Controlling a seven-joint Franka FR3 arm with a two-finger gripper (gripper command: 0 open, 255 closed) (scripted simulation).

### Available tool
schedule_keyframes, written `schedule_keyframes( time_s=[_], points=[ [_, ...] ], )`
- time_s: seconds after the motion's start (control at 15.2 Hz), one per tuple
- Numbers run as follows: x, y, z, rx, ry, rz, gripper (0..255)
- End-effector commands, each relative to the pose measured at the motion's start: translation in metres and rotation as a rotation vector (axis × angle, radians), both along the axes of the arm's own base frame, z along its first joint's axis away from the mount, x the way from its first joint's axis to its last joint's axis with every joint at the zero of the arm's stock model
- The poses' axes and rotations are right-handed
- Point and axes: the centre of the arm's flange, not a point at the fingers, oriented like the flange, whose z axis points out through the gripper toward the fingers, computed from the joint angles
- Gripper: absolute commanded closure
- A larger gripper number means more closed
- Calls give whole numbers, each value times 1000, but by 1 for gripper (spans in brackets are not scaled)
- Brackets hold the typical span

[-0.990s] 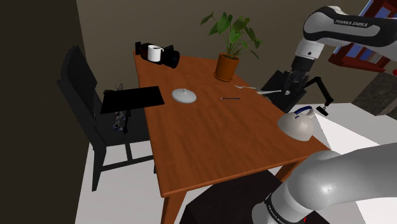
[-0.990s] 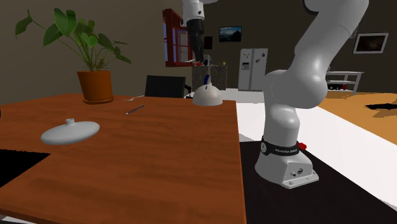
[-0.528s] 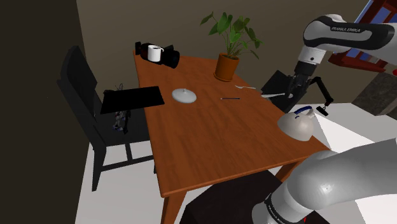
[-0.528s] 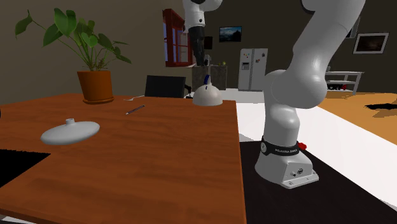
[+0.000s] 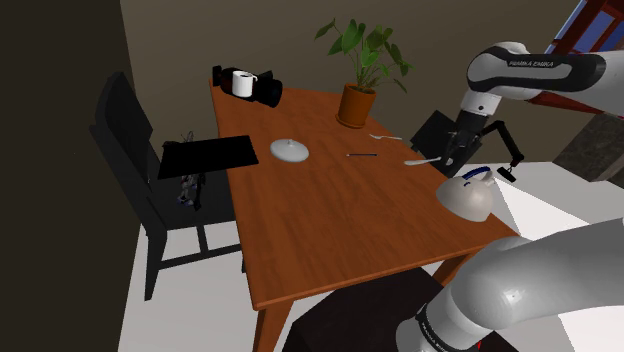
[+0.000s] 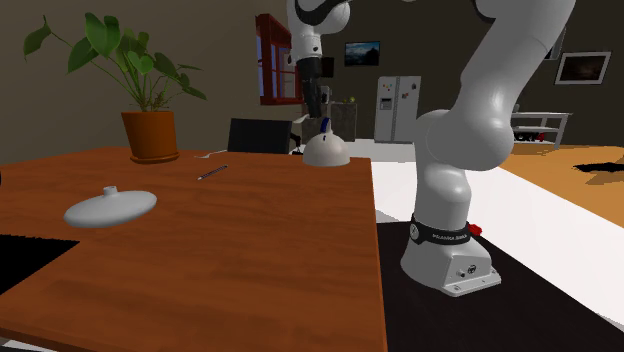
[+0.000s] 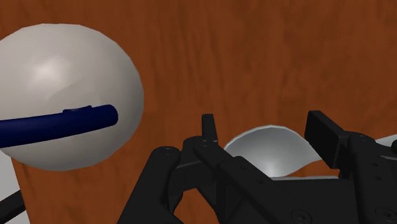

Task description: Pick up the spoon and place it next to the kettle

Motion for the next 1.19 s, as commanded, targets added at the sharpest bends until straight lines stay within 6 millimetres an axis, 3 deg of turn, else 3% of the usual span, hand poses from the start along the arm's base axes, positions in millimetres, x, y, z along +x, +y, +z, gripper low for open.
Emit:
schedule_keyframes(
  time_s=[0.0, 1.12],
  points=[
    [1, 0, -10, 0, 0, 0, 255],
    [1, 0, -100, 0, 0, 0, 255]
  ],
)
